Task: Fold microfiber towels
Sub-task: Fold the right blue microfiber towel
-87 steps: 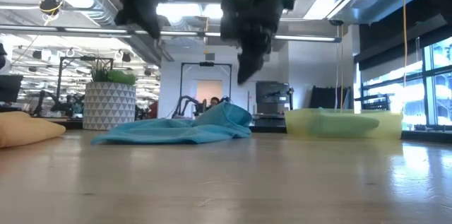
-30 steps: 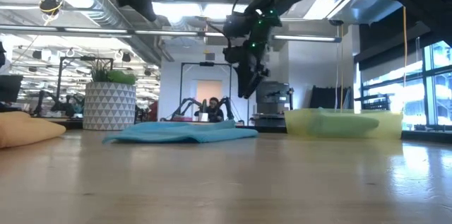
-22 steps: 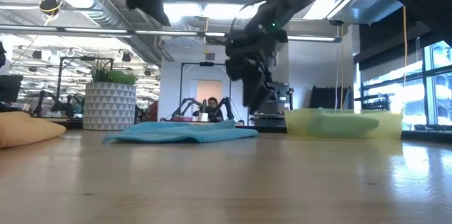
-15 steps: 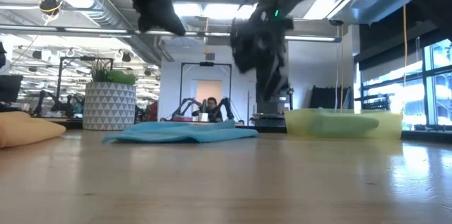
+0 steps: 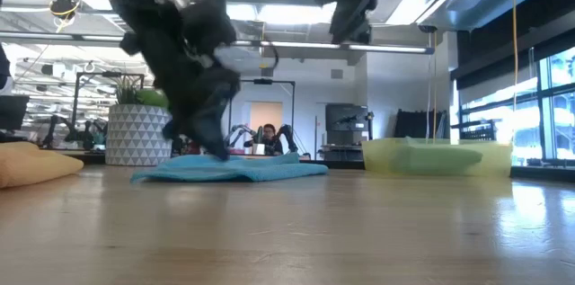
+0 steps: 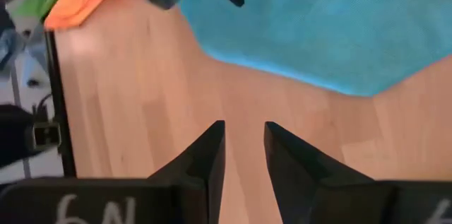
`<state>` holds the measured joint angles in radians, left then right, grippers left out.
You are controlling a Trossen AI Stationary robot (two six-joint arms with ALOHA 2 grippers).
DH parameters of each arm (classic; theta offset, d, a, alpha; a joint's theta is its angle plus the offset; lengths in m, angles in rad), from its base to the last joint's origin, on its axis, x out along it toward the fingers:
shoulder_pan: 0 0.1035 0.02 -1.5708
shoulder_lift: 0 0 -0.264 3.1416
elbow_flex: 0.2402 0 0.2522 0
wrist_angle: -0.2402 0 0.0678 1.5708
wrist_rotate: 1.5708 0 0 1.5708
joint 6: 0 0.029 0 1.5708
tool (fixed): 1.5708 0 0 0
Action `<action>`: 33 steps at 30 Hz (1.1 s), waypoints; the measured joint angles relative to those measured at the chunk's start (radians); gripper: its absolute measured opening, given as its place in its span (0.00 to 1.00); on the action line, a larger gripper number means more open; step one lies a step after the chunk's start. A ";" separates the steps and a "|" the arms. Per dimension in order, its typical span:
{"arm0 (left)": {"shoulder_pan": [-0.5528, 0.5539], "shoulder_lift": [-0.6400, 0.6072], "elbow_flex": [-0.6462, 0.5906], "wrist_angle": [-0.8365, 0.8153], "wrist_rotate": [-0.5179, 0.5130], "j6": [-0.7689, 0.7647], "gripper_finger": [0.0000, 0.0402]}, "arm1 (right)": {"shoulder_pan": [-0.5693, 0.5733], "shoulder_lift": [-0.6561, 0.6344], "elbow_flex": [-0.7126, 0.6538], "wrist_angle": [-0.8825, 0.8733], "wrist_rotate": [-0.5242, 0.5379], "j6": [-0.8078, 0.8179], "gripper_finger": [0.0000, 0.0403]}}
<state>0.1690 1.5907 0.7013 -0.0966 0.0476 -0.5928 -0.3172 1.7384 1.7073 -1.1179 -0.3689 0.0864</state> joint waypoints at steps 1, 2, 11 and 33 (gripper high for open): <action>-0.004 0.031 0.000 0.000 0.029 -0.003 0.00 | 0.006 -0.008 0.000 -0.016 0.000 -0.012 0.24; -0.009 0.050 0.002 0.006 0.052 -0.008 0.00 | 0.011 -0.015 0.000 -0.036 0.001 -0.021 0.23; -0.015 0.036 0.026 -0.225 -0.015 -0.065 0.00 | 0.083 -0.044 -0.040 -0.116 0.001 -0.070 0.18; 0.000 -0.443 0.136 -0.543 -0.177 -0.172 0.00 | -0.083 0.089 -0.753 1.172 -0.190 0.328 0.18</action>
<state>0.1692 1.1480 0.8374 -0.6393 -0.1295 -0.7646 -0.4003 1.8276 0.9540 0.0546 -0.5588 0.4144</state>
